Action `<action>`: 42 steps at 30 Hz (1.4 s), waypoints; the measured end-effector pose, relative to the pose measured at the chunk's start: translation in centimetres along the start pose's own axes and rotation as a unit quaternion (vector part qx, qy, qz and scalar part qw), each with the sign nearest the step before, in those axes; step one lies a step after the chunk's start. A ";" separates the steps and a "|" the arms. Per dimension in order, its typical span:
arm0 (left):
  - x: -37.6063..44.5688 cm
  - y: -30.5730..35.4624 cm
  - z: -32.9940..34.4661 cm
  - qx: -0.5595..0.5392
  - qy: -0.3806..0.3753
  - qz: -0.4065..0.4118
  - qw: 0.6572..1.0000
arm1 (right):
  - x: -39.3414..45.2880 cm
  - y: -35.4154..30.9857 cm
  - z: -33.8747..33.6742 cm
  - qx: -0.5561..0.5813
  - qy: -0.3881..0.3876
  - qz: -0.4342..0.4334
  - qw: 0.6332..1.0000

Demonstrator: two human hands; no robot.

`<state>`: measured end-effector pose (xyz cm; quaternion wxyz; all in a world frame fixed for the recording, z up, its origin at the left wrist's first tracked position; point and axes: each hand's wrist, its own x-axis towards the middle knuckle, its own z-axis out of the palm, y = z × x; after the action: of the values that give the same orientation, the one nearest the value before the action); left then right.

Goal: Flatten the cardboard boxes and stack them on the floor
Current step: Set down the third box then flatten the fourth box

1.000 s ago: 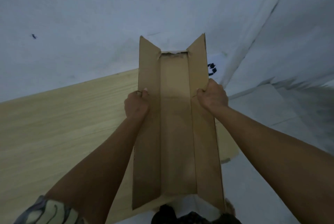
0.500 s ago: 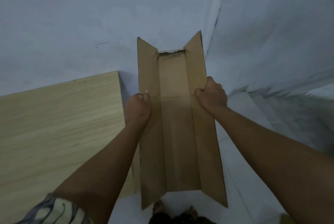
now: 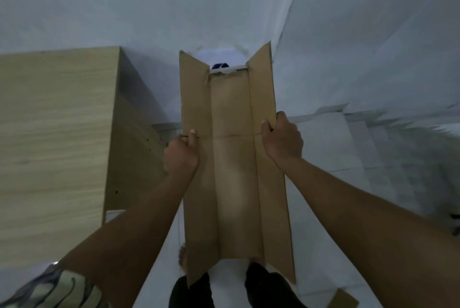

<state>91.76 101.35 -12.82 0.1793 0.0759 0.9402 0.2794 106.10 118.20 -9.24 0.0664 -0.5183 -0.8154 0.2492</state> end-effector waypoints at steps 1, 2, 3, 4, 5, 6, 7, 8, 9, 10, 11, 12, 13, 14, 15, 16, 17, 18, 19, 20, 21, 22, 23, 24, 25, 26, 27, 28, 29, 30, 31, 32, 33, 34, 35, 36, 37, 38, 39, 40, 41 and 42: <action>0.4 -0.4 1.4 -0.001 -0.001 -0.008 1.000 | 0.9 0.8 1.0 -0.002 -0.009 -0.002 1.000; 0.9 -1.0 2.8 -0.002 -0.001 -0.013 1.000 | 1.7 1.6 2.4 -0.002 -0.019 -0.002 1.000; 1.5 -1.6 4.2 -0.004 -0.001 -0.019 1.000 | 2.6 2.5 3.8 -0.004 -0.025 -0.002 1.000; 2.3 -2.3 5.7 -0.010 0.002 -0.025 1.000 | 3.5 3.3 5.5 -0.006 -0.030 -0.001 1.000; 3.2 -3.1 7.3 -0.019 0.004 -0.037 0.999 | 4.3 4.3 7.3 -0.008 -0.031 0.000 0.999; 4.2 -4.0 9.0 -0.031 0.009 -0.046 0.998 | 5.2 5.2 9.2 -0.007 -0.034 0.001 0.999; 5.2 -5.2 11.0 -0.044 0.012 -0.056 0.997 | 6.0 6.2 11.3 -0.002 -0.036 0.000 0.999; 6.2 -6.4 13.0 -0.056 0.015 -0.064 0.996 | 6.7 7.3 13.6 0.004 -0.038 0.000 0.999; 7.1 -7.6 15.1 -0.067 0.019 -0.072 0.995 | 7.4 8.5 15.9 0.008 -0.039 -0.002 0.999; 7.9 -8.8 16.9 -0.075 0.021 -0.079 0.994 | 7.9 9.7 18.2 0.011 -0.042 -0.001 0.999; 8.7 -10.1 18.9 -0.081 0.021 -0.081 0.993 | 8.4 10.9 20.6 0.012 -0.045 0.001 0.999; 9.5 -11.6 21.0 -0.076 0.018 -0.082 0.994 | 8.8 12.2 23.1 0.014 -0.047 0.003 0.999; 10.2 -13.0 22.9 -0.061 0.015 -0.081 0.995 | 9.1 13.5 25.6 0.019 -0.045 0.002 0.999; 11.3 -14.8 25.2 -0.047 0.015 -0.080 0.996 | 9.6 15.0 28.3 0.025 -0.042 -0.001 0.999; 12.2 -16.4 26.9 -0.034 0.016 -0.074 0.997 | 9.9 16.1 30.3 0.030 -0.041 -0.004 0.999; 12.9 -17.8 28.6 -0.026 0.016 -0.072 0.997 | 10.1 17.2 32.1 0.032 -0.042 -0.003 0.999; 13.8 -19.4 30.8 -0.027 0.020 -0.066 0.997 | 10.4 18.6 34.5 0.034 -0.041 -0.006 0.999; 14.6 -20.8 32.9 -0.028 0.026 -0.065 0.997 | 10.7 20.0 36.8 0.034 -0.039 -0.007 0.999; 15.3 -22.0 34.8 -0.028 0.028 -0.068 0.997 | 11.2 21.3 39.1 0.033 -0.038 -0.007 0.999; 15.9 -23.1 36.6 -0.029 0.028 -0.074 0.996 | 11.6 22.5 41.2 0.036 -0.040 -0.005 0.999; 16.6 -24.1 38.2 -0.028 0.029 -0.077 0.996 | 11.9 23.6 43.2 0.041 -0.039 -0.003 0.998; 17.2 -25.2 39.8 -0.027 0.031 -0.080 0.996 | 12.4 24.7 45.0 0.045 -0.037 -0.003 0.998; 17.8 -26.2 41.2 -0.028 0.037 -0.081 0.996 | 12.8 25.5 46.7 0.049 -0.035 -0.004 0.998; 18.4 -27.1 42.4 -0.031 0.042 -0.082 0.995 | 13.3 26.2 48.1 0.054 -0.034 -0.006 0.998; 19.0 -28.1 43.5 -0.030 0.052 -0.082 0.995 | 13.8 26.8 49.5 0.057 -0.033 -0.008 0.998; 19.8 -29.1 44.6 -0.027 0.061 -0.083 0.994 | 14.4 27.4 50.7 0.059 -0.032 -0.011 0.998; 20.5 -29.8 45.4 -0.021 0.071 -0.080 0.994 | 14.9 27.8 51.9 0.062 -0.032 -0.015 0.997; 21.2 -30.5 46.1 -0.018 0.077 -0.075 0.994 | 15.4 28.2 52.9 0.065 -0.032 -0.016 0.997; 22.0 -31.1 46.8 -0.017 0.082 -0.069 0.994 | 16.0 28.5 53.9 0.066 -0.032 -0.017 0.997; 22.8 -31.6 47.4 -0.015 0.085 -0.067 0.994 | 16.6 28.9 54.8 0.068 -0.031 -0.017 0.997; 23.5 -32.0 47.9 -0.011 0.087 -0.069 0.994 | 17.2 29.3 55.8 0.071 -0.032 -0.015 0.997; 24.3 -32.4 48.3 -0.004 0.089 -0.070 0.994 | 17.7 29.7 56.6 0.074 -0.032 -0.011 0.997; 25.0 -32.7 48.5 0.005 0.092 -0.069 0.993 | 18.3 29.9 57.4 0.075 -0.031 -0.008 0.997; 25.6 -33.0 48.6 0.016 0.094 -0.066 0.993 | 18.8 30.1 57.9 0.072 -0.029 -0.007 0.997; 26.2 -33.2 48.8 0.025 0.097 -0.061 0.993 | 19.3 30.2 58.3 0.065 -0.023 -0.008 0.998; 26.7 -33.3 48.9 0.030 0.102 -0.055 0.993 | 19.8 30.3 58.6 0.057 -0.017 -0.012 0.998; 27.3 -33.5 48.9 0.036 0.106 -0.051 0.992 | 20.3 30.2 58.8 0.047 -0.011 -0.017 0.999; 27.7 -33.6 49.0 0.041 0.110 -0.048 0.992 | 20.7 30.2 59.0 0.033 -0.005 -0.021 0.999; 28.1 -33.7 49.0 0.046 0.113 -0.047 0.991 | 21.2 30.1 59.2 0.016 0.002 -0.027 1.000; 28.6 -33.7 49.1 0.048 0.117 -0.045 0.991 | 21.6 29.9 59.4 -0.007 0.014 -0.035 0.999; 29.1 -33.7 49.1 0.051 0.121 -0.045 0.990 | 21.9 29.6 59.7 -0.032 0.027 -0.045 0.998; 29.5 -33.6 49.2 0.056 0.126 -0.041 0.990 | 22.2 29.2 60.0 -0.058 0.039 -0.056 0.996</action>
<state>81.75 105.05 -78.47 0.0658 0.0115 0.9717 0.2266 97.75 127.38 -78.46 0.0820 -0.4839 -0.8531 0.1772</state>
